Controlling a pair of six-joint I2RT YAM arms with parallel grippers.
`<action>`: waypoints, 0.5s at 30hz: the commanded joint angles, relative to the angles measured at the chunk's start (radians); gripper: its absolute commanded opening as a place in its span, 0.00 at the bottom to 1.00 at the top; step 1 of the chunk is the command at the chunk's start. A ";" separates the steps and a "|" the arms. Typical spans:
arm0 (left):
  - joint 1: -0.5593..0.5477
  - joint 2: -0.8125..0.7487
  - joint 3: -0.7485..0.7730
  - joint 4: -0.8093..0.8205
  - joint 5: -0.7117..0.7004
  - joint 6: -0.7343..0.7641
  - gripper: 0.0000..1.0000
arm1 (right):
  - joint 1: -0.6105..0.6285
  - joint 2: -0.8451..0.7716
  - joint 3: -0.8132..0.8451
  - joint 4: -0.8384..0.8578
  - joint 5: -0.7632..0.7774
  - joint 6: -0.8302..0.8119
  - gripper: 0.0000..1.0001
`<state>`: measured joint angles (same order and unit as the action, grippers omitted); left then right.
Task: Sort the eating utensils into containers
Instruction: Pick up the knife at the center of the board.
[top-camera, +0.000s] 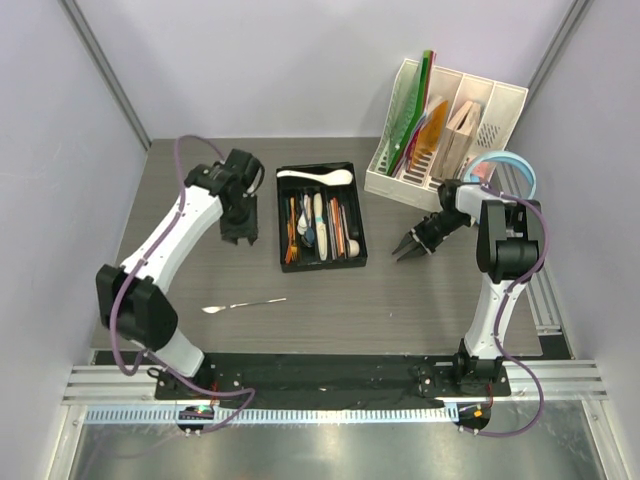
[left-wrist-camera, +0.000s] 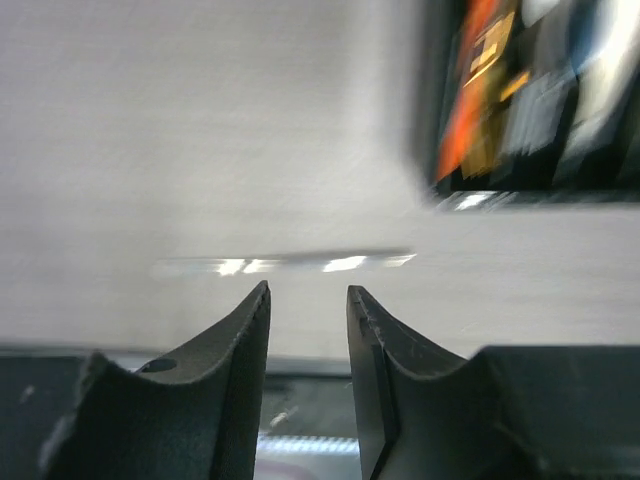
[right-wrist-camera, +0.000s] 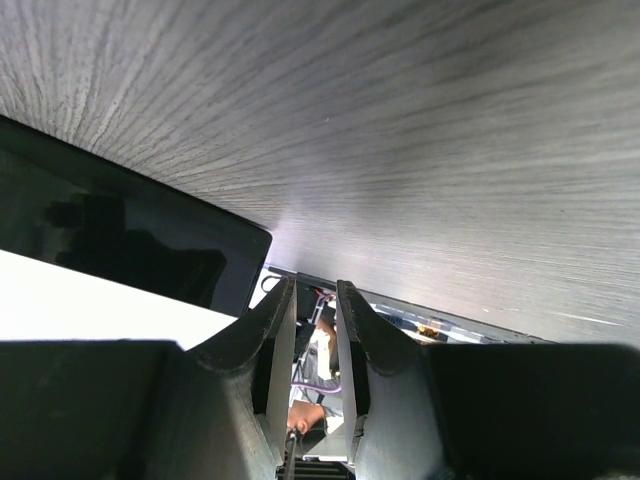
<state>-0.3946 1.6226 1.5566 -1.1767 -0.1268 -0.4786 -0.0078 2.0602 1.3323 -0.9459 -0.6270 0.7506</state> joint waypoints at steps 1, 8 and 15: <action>-0.006 -0.012 -0.159 -0.132 -0.100 0.075 0.39 | 0.008 0.052 -0.053 -0.001 -0.068 0.000 0.29; -0.095 0.006 -0.227 -0.141 -0.128 0.135 0.40 | 0.008 0.049 -0.047 -0.005 -0.063 0.006 0.29; -0.127 0.078 -0.263 -0.104 -0.064 0.136 0.41 | 0.008 0.029 -0.064 -0.004 -0.057 0.001 0.29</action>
<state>-0.5198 1.6596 1.3201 -1.3022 -0.2291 -0.3607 -0.0086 2.0533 1.3216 -0.9337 -0.6304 0.7475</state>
